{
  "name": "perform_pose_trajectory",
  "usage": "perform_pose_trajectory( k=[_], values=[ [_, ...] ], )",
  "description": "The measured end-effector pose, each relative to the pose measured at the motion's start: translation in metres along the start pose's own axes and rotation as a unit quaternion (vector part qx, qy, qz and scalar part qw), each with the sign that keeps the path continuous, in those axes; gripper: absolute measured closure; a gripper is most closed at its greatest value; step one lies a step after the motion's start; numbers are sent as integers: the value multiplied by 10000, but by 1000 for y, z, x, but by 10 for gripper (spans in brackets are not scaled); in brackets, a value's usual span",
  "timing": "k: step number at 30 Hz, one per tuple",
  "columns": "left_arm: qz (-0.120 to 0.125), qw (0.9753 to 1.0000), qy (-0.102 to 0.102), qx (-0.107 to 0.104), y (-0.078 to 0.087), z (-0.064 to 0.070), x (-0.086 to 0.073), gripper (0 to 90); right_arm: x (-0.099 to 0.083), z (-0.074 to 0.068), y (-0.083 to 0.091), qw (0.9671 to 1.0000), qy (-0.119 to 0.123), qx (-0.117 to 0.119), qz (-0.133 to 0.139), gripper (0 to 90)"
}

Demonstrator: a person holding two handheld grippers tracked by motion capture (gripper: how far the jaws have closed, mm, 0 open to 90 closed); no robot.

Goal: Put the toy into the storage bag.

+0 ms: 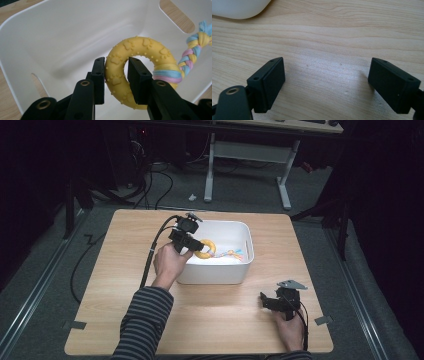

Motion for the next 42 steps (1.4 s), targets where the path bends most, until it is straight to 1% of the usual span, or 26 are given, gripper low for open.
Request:
perform_pose_trajectory(
  k=[3,6,7,11,17,19,27,29,31,35,37,38,40,42],
  values=[
    [-43,10000,-23,-42,-1,1,-1,681,0,0,0,10000,0,0,0,141],
    [-74,9999,-60,-33,-1,3,-2,681,0,0,0,10000,0,0,0,140],
    [-81,9999,-76,-71,-2,4,-3,680,0,0,0,10000,1,0,0,140],
    [-149,9998,-107,-69,-4,6,-5,680,0,0,0,10000,1,0,1,140],
    [-230,9995,-118,-193,-7,9,-8,679,0,0,0,10000,1,0,0,141],
    [-243,9995,-143,-155,-7,11,-9,679,0,0,0,10000,1,0,0,141],
    [-239,9995,-99,-179,-7,10,-9,677,0,0,0,10000,3,0,2,141],
    [-241,9994,-82,-217,-7,10,-9,673,0,0,0,10000,2,0,1,141],
    [-204,9994,-28,-264,-6,9,-8,654,0,0,0,10000,2,0,0,141],
    [-165,9996,-23,-240,-4,9,-8,605,0,0,0,10000,0,0,0,141],
    [-131,9996,-10,-252,-3,9,-7,567,0,0,0,10000,2,0,1,141],
    [-8,9996,43,-262,1,8,-7,541,0,0,0,10000,1,0,0,141],
    [34,9995,94,-288,5,7,-6,504,0,0,0,10000,1,1,1,143],
    [85,9996,82,-259,9,6,-7,486,0,0,0,10000,3,1,10,146]
  ],
)
Point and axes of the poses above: each handheld gripper's, and its own axes: y roughly backward along the jaws, x roughly out of its top, z roughly to its right, the point moved 4 cm from there along -y, roughly forward along the jaws, and after that the axes turned 3 degrees about -x, right-handed, at the moved point
